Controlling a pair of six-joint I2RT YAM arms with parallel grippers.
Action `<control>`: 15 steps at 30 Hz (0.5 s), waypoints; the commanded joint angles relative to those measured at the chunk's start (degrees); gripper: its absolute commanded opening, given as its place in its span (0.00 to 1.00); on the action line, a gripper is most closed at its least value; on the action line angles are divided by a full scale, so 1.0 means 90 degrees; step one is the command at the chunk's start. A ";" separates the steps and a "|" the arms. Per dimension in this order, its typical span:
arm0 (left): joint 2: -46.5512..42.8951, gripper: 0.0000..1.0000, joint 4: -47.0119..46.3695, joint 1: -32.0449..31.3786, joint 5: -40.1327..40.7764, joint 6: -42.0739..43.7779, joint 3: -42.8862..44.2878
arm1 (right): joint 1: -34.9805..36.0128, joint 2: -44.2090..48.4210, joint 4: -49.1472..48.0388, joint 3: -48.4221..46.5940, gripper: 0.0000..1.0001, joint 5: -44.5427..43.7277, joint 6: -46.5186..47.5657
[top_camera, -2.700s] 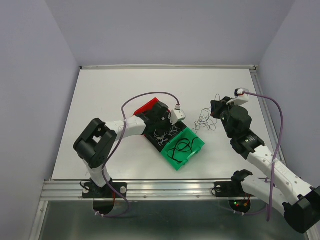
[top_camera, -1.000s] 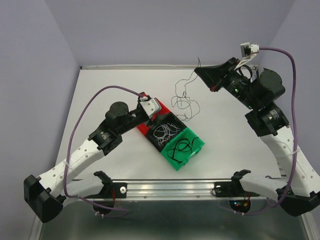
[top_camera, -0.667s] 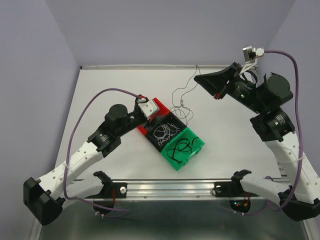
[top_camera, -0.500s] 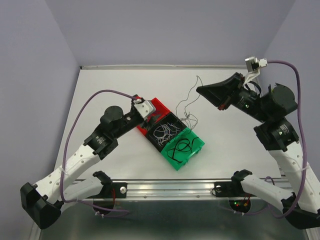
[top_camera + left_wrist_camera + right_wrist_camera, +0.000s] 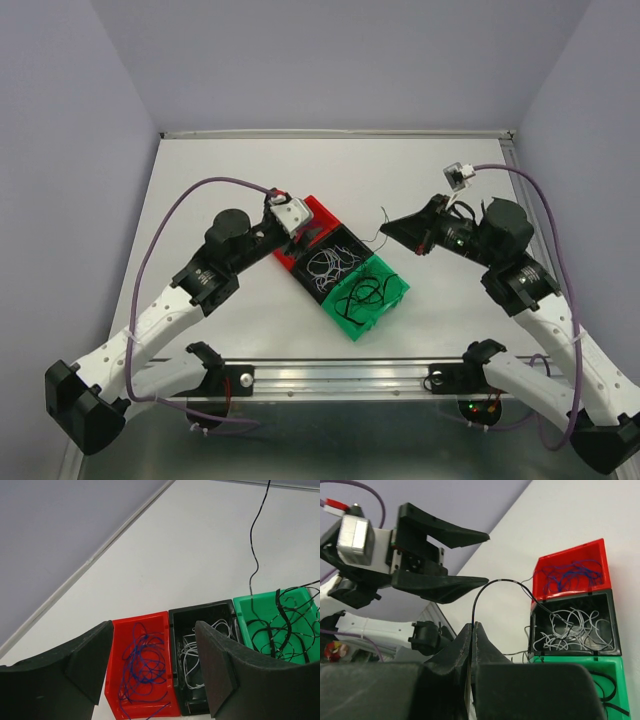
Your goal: Untangle the cables
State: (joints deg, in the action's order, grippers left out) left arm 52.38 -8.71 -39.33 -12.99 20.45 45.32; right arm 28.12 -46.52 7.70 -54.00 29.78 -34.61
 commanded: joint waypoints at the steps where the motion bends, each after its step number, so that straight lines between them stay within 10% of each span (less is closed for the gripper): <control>1: -0.0039 0.77 -0.0262 0.0073 0.0057 -0.0026 -0.0036 | -0.0019 0.0150 -0.0202 0.0364 0.01 -0.0154 0.0183; 15: 0.0147 0.75 -0.0165 0.0454 -0.0811 0.0091 -0.0094 | -0.0019 0.0082 0.0120 0.2015 0.01 -0.0096 0.0388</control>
State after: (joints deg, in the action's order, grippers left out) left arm 53.69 -8.69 -35.51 -15.84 20.49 45.25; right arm 28.10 -46.33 7.92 -38.68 29.10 -32.53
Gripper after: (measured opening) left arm 0.755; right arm 0.020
